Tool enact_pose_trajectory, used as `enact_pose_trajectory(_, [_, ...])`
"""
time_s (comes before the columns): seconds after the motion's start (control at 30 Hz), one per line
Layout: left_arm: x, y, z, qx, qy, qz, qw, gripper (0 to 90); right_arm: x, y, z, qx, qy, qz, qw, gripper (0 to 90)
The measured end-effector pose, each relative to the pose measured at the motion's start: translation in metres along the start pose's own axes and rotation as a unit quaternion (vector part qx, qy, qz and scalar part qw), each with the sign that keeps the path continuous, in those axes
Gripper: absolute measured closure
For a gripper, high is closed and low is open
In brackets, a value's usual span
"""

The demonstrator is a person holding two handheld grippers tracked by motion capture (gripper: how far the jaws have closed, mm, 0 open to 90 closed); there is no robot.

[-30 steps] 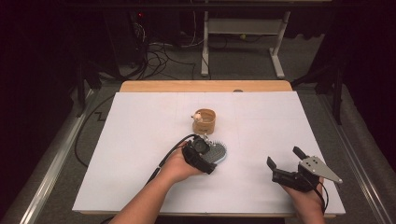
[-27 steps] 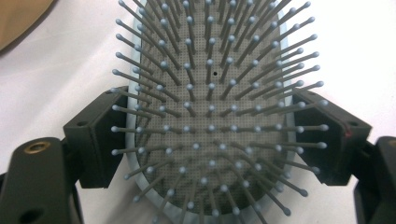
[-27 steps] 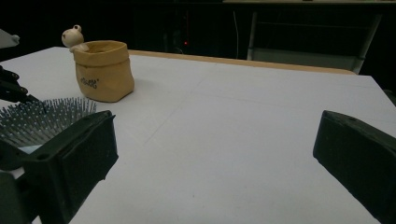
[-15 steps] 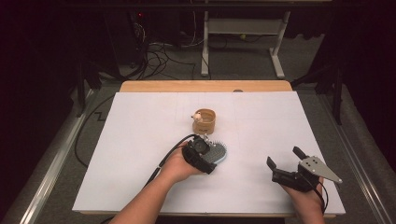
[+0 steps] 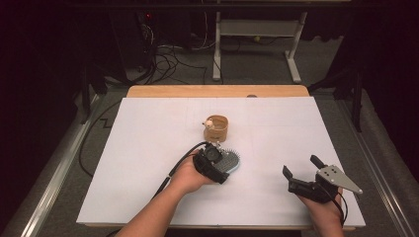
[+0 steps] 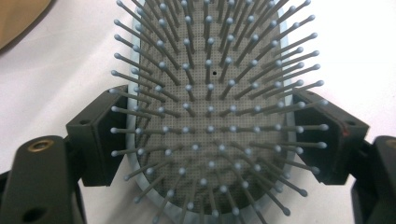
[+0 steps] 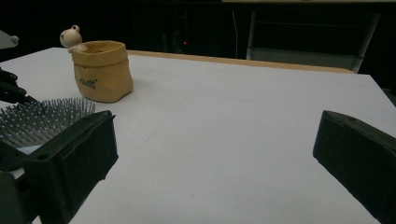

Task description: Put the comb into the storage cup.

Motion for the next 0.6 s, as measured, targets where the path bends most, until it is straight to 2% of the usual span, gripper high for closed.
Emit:
enact_pose_trajectory(0.4, [-0.0002, -0.0019, 0.0001, -0.003, 0.001, 0.000, 1.0000, 20.0, -0.0007, -0.0008, -0.0003, -0.002, 0.001, 0.000, 1.0000, 0.6])
enact_pose_trajectory(0.6, [-0.0019, -0.0069, -0.0040, -0.021, -0.003, 0.003, 0.9998, 20.1, -0.0011, -0.0007, -0.0002, -0.002, 0.002, 0.001, 1.0000, 0.6])
Point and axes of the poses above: each handheld gripper's, and its own axes: y roughly forward along the jaws, z roughly out of its underside, x roughly to its left, the point moved 10 cm from there along y, roughly forward along the jaws, and after that the axes turned 13 degrees about -z, right-handed, at the moved point
